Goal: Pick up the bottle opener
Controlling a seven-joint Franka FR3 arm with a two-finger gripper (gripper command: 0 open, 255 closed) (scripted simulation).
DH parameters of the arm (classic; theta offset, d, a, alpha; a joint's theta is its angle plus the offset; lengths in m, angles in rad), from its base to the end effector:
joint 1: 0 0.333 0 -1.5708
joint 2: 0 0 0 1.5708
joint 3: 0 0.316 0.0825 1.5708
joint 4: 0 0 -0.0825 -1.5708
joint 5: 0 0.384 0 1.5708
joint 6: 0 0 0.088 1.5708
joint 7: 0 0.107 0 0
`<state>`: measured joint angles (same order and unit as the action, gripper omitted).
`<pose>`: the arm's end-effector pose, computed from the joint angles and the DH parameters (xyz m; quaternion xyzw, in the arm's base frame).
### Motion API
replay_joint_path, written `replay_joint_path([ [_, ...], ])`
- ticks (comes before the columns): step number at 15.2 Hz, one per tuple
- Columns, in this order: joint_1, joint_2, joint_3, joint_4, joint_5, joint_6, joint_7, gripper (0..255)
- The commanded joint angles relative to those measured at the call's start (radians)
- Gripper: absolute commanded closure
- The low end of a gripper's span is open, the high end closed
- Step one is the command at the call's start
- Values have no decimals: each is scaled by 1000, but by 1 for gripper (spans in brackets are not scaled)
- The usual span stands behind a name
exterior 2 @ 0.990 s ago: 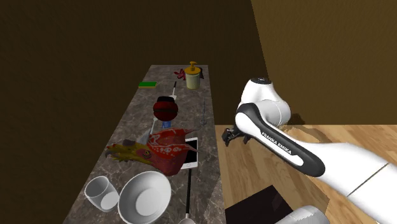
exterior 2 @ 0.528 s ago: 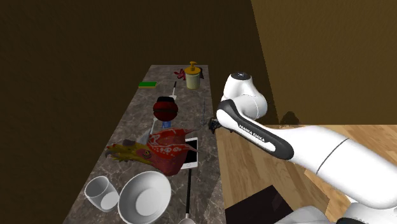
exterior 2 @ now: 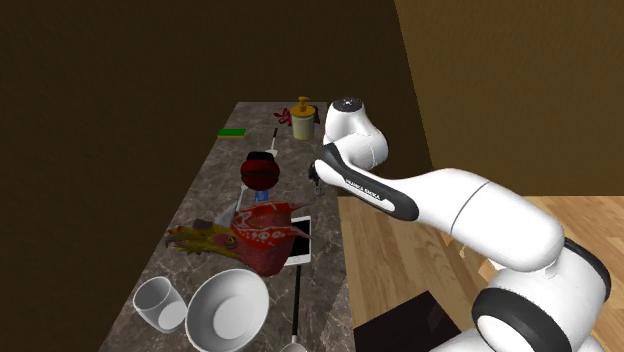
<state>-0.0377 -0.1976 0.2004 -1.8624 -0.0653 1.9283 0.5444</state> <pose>0.5152 0.0895 0.6228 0.9738 -0.1800 0.1389 0.0035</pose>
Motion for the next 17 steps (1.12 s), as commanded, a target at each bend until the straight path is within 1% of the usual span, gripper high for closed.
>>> replay_joint_path([
  [1,-3,66,19,75,-45,13,51,0],
  [4,0,164,40,200,-116,11,120,0],
  [11,-1,151,36,92,-119,107,134,0],
  [13,-2,151,36,83,-120,114,135,0],
  [14,-2,148,36,82,-119,114,135,255],
  [17,-1,148,36,81,-119,114,135,255],
])
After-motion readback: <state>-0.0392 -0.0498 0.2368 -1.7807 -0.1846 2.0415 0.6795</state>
